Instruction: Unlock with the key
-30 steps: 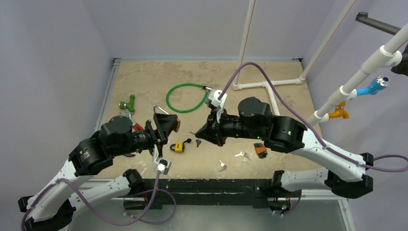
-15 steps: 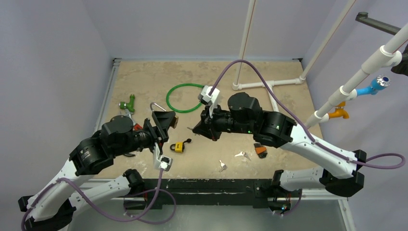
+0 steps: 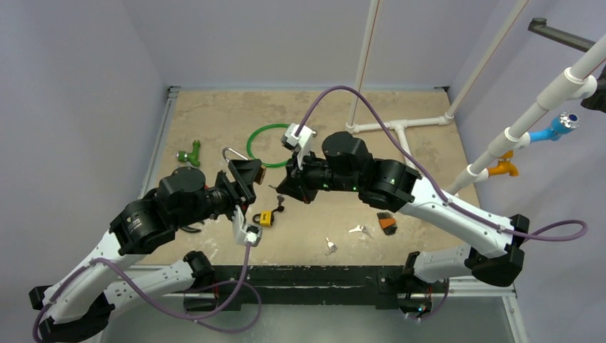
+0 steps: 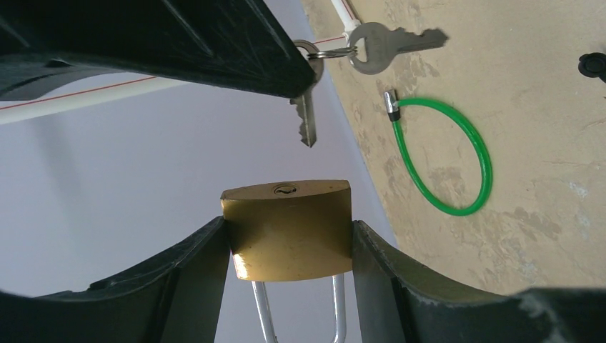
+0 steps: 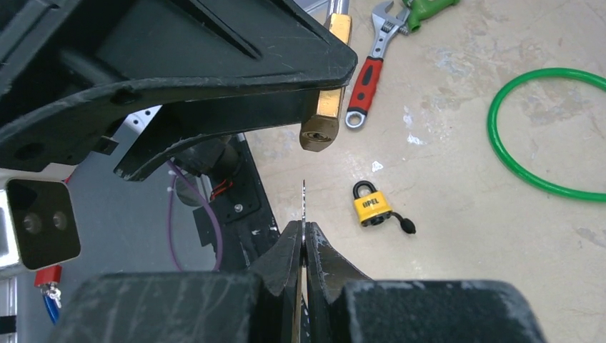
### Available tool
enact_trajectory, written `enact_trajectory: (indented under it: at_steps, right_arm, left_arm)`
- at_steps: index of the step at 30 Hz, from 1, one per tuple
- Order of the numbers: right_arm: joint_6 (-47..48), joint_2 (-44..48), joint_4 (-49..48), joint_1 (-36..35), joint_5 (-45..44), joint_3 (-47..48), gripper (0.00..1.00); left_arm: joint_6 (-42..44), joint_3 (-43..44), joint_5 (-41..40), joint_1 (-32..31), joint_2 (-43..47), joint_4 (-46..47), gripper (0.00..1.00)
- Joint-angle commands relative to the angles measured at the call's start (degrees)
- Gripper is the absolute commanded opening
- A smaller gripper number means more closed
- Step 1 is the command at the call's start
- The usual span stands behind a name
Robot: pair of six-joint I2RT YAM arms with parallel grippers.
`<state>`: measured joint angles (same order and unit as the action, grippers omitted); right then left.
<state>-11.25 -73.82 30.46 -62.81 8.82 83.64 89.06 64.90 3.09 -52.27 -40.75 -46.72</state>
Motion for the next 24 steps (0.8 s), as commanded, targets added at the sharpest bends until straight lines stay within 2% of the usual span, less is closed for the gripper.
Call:
enact_trajectory:
  at_steps: [1, 24]
  right_arm:
    - [1.0, -0.4, -3.9, 0.4, 2.2, 3.5, 0.0]
    - [0.6, -1.8, -6.2, 1.7, 4.2, 4.5, 0.0]
  left_arm:
    - [0.1, 3.5, -0.8, -0.3, 1.1, 6.5, 0.0]
    - [-0.2, 2.9, 1.7, -0.3, 1.8, 4.4, 0.0]
